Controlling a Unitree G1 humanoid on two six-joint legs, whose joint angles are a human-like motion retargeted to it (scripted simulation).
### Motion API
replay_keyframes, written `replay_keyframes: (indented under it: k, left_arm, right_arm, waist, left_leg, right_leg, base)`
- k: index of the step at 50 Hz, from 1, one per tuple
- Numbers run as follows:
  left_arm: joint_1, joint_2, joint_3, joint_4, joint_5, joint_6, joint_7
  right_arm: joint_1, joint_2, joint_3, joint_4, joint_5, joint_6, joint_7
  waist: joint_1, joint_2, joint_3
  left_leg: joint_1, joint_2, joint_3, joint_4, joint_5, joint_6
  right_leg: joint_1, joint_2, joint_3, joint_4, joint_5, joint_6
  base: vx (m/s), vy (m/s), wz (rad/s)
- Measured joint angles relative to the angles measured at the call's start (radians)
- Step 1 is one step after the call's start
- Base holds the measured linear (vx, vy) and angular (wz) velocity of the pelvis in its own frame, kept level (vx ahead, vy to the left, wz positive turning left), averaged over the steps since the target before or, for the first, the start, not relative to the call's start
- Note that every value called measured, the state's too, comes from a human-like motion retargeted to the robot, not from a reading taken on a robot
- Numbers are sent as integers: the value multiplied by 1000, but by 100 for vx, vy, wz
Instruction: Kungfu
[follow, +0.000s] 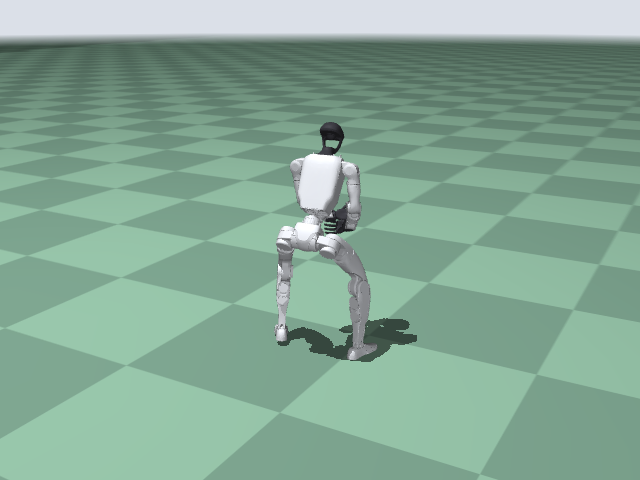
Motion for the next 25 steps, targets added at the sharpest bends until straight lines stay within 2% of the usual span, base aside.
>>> replay_keyframes:
  k: [5, 6, 8, 10, 12, 13, 15, 17, 20, 21, 23, 25]
  left_arm:
    - [-71, 112, 43, -23, -11, 66, 4]
    - [-76, 132, 55, -11, -12, 83, 8]
    - [-89, 169, 90, 29, -18, 127, 23]
    - [-95, 207, 119, 91, -20, 161, 54]
    - [-81, 241, 131, 166, 22, 148, 107]
    - [-60, 252, 131, 201, 58, 145, 136]
    - [-4, 265, 129, 253, 121, 148, 155]
    - [74, 262, 103, 272, 149, 181, 80]
    - [220, 239, 26, 275, 160, 249, -100]
    - [275, 232, 3, 265, 158, 267, -152]
    - [376, 211, -36, 251, 159, 292, -232]
    - [457, 183, -49, 243, 181, 307, -275]
  right_arm:
    - [-24, -181, 48, -148, -60, -108, -78]
    - [-27, -226, 57, -198, -50, -101, -73]
    - [-29, -322, 61, -320, -1, -69, -61]
    - [-42, -432, 40, -467, 101, -34, -69]
    - [-105, -550, 13, -622, 228, 9, -112]
    - [-155, -602, -2, -679, 280, 29, -136]
    - [-288, -688, -50, -758, 376, 83, -171]
    - [-451, -737, -111, -761, 451, 121, -194]
    - [-696, -785, -191, -662, 504, 149, -210]
    - [-774, -790, -210, -611, 531, 156, -200]
    - [-910, -793, -252, -526, 571, 157, -181]
    - [-1024, -794, -283, -464, 586, 135, -178]
  waist:
    - [-1, -36, -25]
    - [-3, -45, -29]
    - [-4, -57, -35]
    - [-12, -51, -44]
    - [-39, -5, -67]
    - [-46, 23, -86]
    - [-56, 79, -116]
    - [-83, 140, -135]
    - [-121, 195, -167]
    - [-131, 196, -184]
    - [-148, 203, -204]
    - [-167, 220, -205]
  left_leg:
    - [160, -68, 30, -113, -18, -36]
    - [204, -80, 35, -139, -12, -33]
    - [296, -106, 49, -197, 5, -10]
    - [394, -129, 59, -273, 21, 19]
    - [469, -130, 55, -371, 57, 51]
    - [503, -119, 61, -426, 83, 59]
    - [562, -97, 75, -531, 131, 67]
    - [594, -82, 62, -613, 166, 73]
    - [605, -84, 23, -685, 209, 102]
    - [603, -95, 20, -705, 221, 118]
    - [603, -106, 12, -737, 237, 141]
    - [605, -100, 0, -749, 243, 145]
  right_leg:
    - [175, -5, 18, -207, 107, 8]
    - [219, -2, 21, -248, 156, 13]
    - [300, -4, 21, -311, 301, 23]
    - [357, -9, 18, -330, 544, 59]
    - [345, 22, 3, -263, 705, 52]
    - [312, 64, 3, -178, 681, 58]
    - [226, 137, -30, 79, 569, 112]
    - [130, 183, -107, 397, 353, 142]
    - [-9, 184, -259, 831, 26, 85]
    - [-63, 197, -294, 930, -45, 69]
    - [-157, 239, -370, 1078, -144, 47]
    - [-231, 300, -435, 1151, -203, 64]
  base:
    - [24, 34, -12]
    - [28, 49, -36]
    - [30, 49, -50]
    - [30, 42, -50]
    - [20, 42, -57]
    - [18, 35, -86]
    - [21, 21, -94]
    - [19, 8, -34]
    - [19, -4, 9]
    - [17, -9, 10]
    - [11, -6, 20]
    - [11, -5, 45]
